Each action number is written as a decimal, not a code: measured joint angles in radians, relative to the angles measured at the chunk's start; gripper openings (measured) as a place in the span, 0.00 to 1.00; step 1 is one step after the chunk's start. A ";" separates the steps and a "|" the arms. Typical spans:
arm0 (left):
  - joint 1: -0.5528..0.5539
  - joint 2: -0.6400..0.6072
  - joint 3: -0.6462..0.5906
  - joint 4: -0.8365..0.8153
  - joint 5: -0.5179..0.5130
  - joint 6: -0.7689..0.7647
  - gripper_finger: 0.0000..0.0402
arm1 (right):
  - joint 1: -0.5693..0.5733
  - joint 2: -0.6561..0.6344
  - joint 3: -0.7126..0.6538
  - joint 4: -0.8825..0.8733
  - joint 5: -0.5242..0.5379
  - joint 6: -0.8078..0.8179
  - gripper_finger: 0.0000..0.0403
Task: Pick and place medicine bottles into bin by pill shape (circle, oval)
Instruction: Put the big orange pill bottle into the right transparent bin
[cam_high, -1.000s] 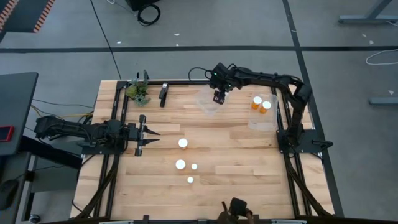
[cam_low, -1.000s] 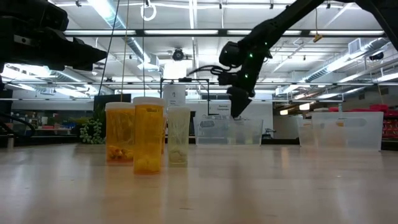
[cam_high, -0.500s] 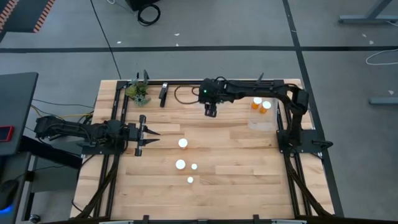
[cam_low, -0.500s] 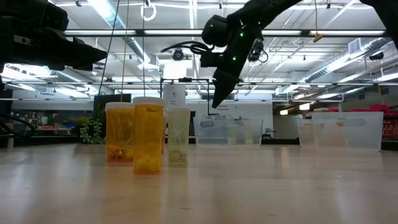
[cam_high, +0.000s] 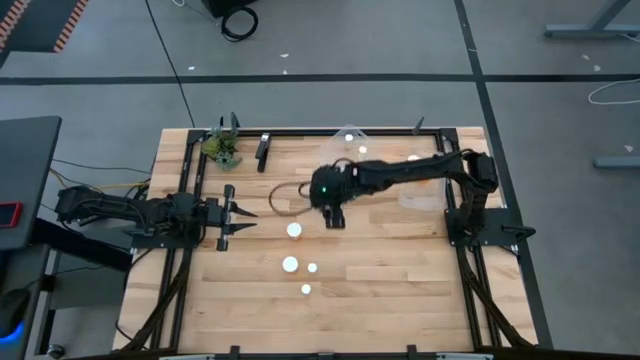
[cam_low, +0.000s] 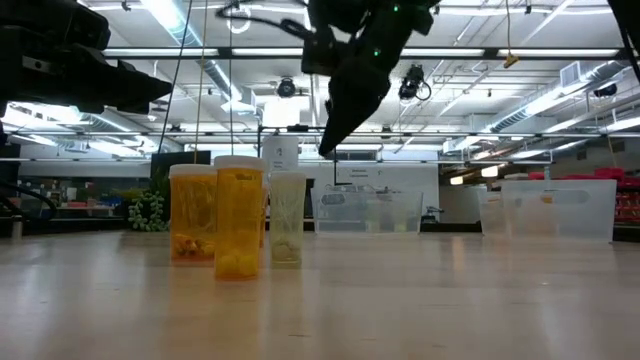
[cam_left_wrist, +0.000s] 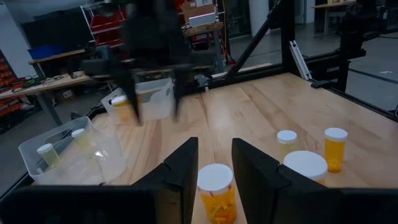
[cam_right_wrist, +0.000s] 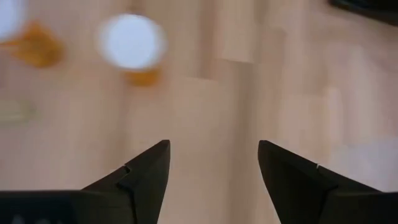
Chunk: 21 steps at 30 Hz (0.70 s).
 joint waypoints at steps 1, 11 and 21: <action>0.000 0.000 0.000 0.000 0.000 0.000 0.27 | 0.021 0.000 0.000 0.000 -0.009 0.000 0.62; 0.000 0.000 0.000 0.000 0.000 0.000 0.27 | 0.188 0.005 -0.018 0.049 0.013 0.096 0.60; 0.000 0.000 0.000 0.000 0.000 0.000 0.27 | 0.196 0.065 -0.018 0.111 0.071 0.103 0.59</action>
